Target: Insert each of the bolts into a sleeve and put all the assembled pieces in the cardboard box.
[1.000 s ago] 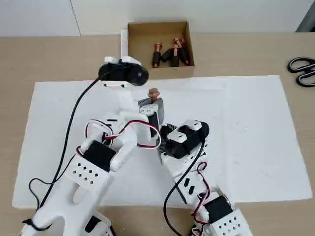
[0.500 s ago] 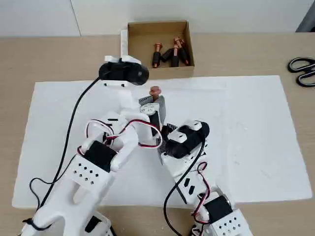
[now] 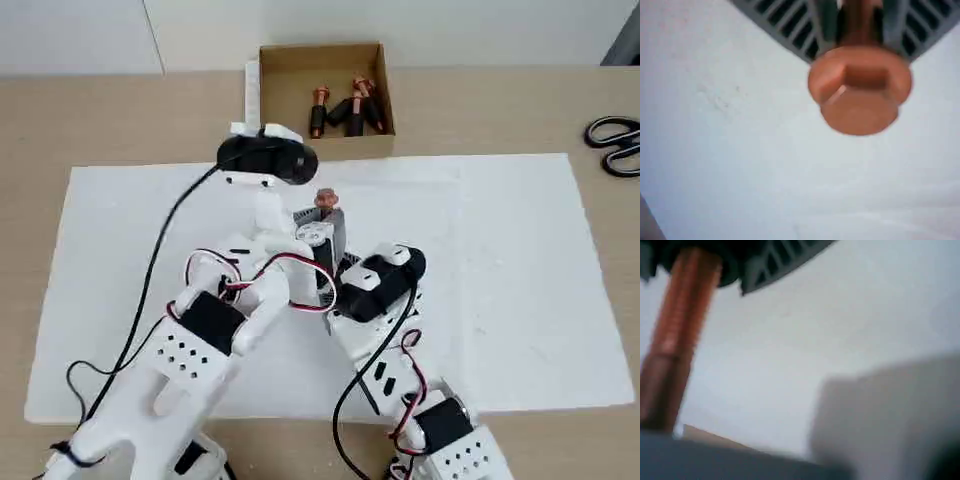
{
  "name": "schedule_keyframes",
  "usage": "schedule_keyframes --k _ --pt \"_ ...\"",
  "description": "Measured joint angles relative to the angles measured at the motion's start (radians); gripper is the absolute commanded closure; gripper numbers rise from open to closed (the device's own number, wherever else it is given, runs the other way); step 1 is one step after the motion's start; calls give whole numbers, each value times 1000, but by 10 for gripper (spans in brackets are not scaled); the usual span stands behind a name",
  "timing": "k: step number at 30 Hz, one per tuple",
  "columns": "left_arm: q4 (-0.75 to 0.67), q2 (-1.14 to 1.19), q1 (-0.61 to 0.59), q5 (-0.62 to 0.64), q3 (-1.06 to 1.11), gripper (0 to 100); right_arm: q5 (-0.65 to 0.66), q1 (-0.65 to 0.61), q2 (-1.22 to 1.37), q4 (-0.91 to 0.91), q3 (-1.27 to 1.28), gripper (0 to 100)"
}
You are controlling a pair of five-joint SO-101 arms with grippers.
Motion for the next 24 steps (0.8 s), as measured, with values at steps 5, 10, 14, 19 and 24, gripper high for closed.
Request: schedule_keyframes --k 5,10,14,19,24 --pt "0 0 -12 3 0 994 0 -2 0 -2 0 995" --pt "0 -2 -8 3 20 994 0 -2 2 0 0 995" --pt "40 -6 21 -38 26 994 0 -2 2 0 0 995" --pt "58 -8 41 -40 34 994 -2 3 2 0 0 995" --pt "104 -8 49 -40 35 994 -2 5 2 0 0 995"
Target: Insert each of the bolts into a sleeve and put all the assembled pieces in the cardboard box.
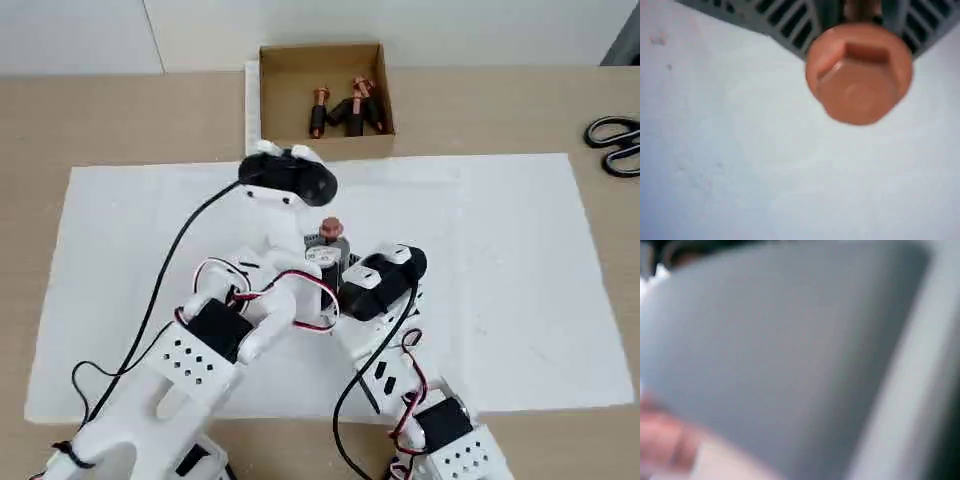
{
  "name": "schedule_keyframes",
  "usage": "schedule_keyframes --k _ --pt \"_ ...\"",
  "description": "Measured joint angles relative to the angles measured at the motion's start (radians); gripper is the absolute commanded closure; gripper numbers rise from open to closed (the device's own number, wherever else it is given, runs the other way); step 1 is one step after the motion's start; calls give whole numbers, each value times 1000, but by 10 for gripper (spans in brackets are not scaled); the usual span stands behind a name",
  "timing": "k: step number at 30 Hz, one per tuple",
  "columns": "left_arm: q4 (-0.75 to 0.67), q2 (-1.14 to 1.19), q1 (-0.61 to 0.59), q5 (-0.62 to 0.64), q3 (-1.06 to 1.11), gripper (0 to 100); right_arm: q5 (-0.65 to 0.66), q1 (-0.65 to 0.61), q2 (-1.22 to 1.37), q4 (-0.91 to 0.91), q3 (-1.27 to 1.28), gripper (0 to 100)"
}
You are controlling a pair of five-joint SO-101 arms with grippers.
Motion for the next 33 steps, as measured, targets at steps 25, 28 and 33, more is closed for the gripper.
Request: schedule_keyframes --k 25,28,33 --pt "17 -2 15 -5 43 712 0 11 0 0 0 995" --pt "17 0 -3 -5 43 712 0 11 -3 0 0 995" --pt "23 3 -35 -6 -34 712 0 -5 -12 -2 0 995"
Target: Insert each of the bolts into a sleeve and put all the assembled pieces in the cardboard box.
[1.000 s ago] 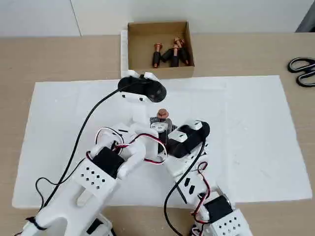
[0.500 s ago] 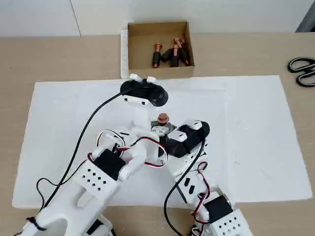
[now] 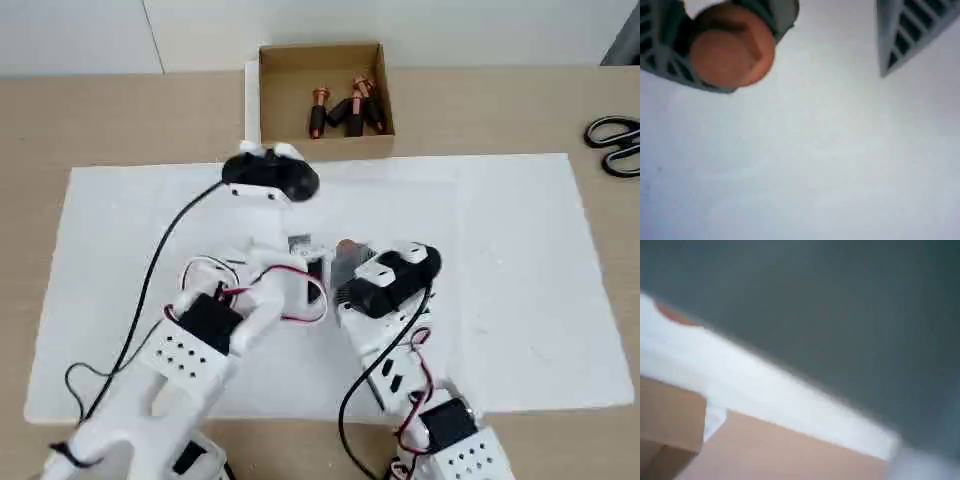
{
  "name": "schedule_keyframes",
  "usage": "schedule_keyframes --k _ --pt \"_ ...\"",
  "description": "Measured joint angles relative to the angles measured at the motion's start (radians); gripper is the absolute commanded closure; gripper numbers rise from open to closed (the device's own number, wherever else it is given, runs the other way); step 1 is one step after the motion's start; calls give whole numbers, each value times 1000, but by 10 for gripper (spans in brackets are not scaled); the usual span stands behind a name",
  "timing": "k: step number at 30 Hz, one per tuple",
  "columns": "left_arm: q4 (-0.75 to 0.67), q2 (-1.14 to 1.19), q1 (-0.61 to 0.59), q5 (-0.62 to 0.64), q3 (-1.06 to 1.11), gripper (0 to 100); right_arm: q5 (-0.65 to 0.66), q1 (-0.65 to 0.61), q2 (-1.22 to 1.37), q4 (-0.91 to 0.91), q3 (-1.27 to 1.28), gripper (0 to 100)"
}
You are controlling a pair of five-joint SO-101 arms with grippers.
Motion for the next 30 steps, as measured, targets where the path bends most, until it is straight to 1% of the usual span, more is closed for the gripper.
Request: schedule_keyframes --k 4,12,15,20,23,26,28,30 --pt "0 -3 -54 0 -92 712 2 2 3 2 0 995" --pt "14 -3 -86 -6 -173 712 2 3 2 2 0 995" --pt "40 -3 -129 0 -192 712 2 0 2 2 0 995" --pt "83 -3 -250 0 -233 712 2 0 2 2 0 995" --pt "141 -3 -308 0 -276 712 2 0 2 2 0 995" --pt "241 -3 -374 0 -321 712 2 0 2 15 0 996" --pt "327 -3 -423 0 -331 711 11 0 15 89 -17 996" --pt "411 -3 -468 0 -333 711 21 15 58 201 -64 996"
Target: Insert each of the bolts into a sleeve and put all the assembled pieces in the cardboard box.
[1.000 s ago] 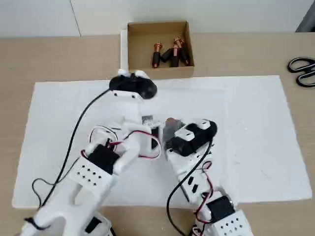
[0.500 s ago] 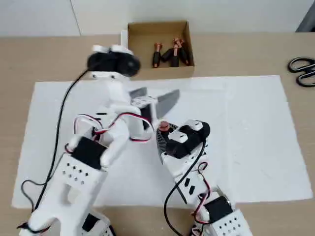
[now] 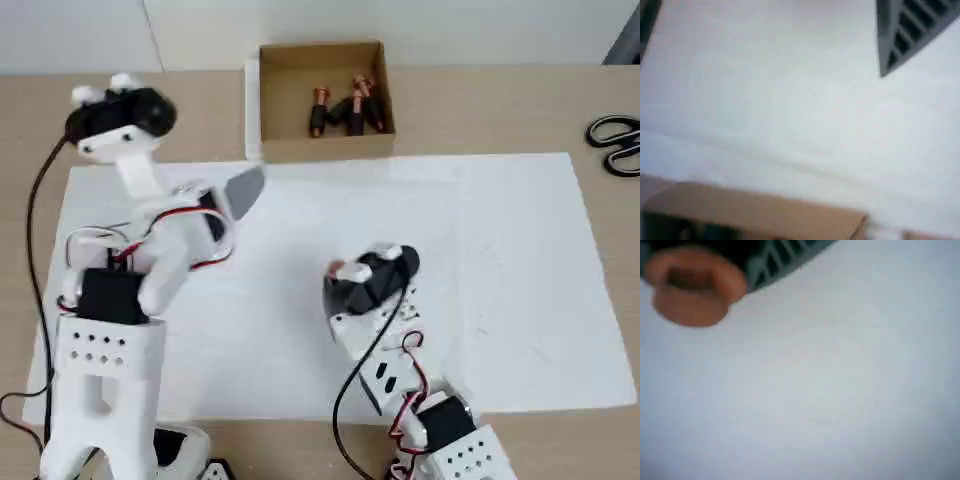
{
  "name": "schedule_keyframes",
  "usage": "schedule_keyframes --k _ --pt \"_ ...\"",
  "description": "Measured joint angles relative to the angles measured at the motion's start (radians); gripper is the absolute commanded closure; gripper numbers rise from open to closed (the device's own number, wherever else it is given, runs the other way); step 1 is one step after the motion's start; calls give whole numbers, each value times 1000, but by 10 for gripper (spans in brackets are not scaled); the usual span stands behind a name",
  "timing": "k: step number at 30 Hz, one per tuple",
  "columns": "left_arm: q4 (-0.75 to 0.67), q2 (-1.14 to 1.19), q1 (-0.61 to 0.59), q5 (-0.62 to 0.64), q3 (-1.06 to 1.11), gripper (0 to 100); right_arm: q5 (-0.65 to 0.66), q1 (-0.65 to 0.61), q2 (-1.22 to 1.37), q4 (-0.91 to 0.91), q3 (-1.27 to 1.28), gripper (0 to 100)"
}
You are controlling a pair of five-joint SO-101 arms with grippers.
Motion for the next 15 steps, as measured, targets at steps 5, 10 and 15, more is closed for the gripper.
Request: schedule_keyframes --k 5,10,15 --pt "130 0 -101 0 0 711 64 114 193 95 -249 996" --pt "144 0 -118 0 64 712 146 138 494 98 -598 996" --pt "144 0 -123 0 103 712 160 143 901 -18 -957 995"
